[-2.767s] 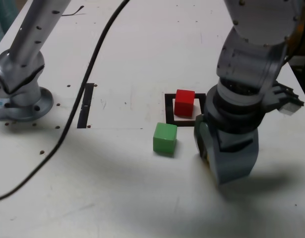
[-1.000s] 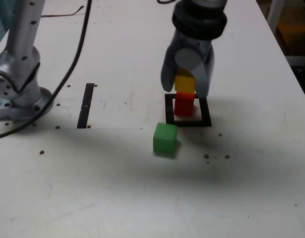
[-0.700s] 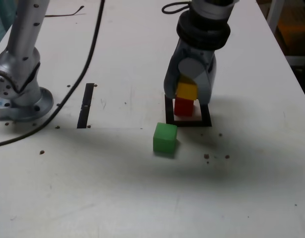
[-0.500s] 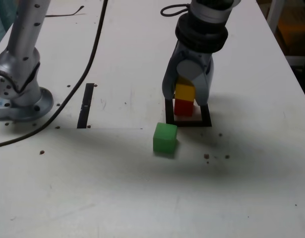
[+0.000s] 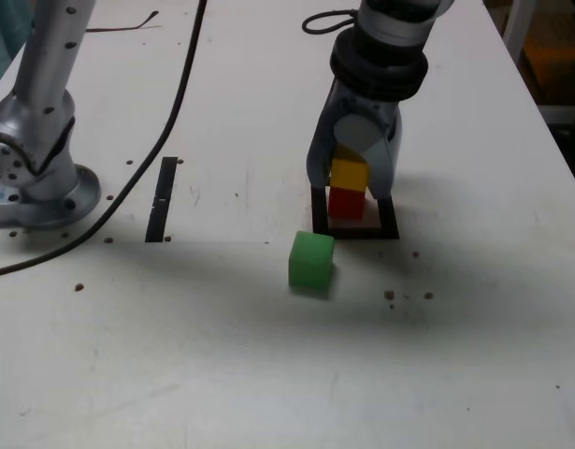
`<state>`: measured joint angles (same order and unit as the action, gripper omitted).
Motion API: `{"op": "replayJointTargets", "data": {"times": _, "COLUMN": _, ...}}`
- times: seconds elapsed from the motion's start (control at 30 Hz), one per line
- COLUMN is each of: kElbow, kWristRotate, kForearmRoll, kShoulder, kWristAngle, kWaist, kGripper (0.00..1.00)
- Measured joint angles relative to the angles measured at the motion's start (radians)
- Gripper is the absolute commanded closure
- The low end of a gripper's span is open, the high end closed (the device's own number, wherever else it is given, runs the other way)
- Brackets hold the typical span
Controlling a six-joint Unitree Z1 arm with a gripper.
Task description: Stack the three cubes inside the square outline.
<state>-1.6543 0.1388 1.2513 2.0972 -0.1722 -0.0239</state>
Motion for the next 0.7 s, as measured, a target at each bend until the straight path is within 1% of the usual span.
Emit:
{"op": "replayJointTargets", "data": {"times": 0.23, "kElbow": 0.02, "kWristRotate": 0.006, "kForearmRoll": -0.026, "kShoulder": 0.007, "kWristAngle": -0.002, "kWaist": 0.002, "kGripper": 0.75}}
{"op": "replayJointTargets", "data": {"times": 0.4, "kElbow": 0.028, "kWristRotate": 0.014, "kForearmRoll": -0.047, "kShoulder": 0.007, "kWristAngle": -0.002, "kWaist": 0.004, "kGripper": 0.69}}
{"op": "replayJointTargets", "data": {"times": 0.57, "kElbow": 0.03, "kWristRotate": 0.017, "kForearmRoll": -0.047, "kShoulder": 0.007, "kWristAngle": -0.002, "kWaist": 0.009, "kGripper": 0.65}}
{"op": "replayJointTargets", "data": {"times": 0.7, "kElbow": 0.035, "kWristRotate": 0.019, "kForearmRoll": -0.047, "kShoulder": 0.005, "kWristAngle": 0.0, "kWaist": 0.012, "kGripper": 0.59}}
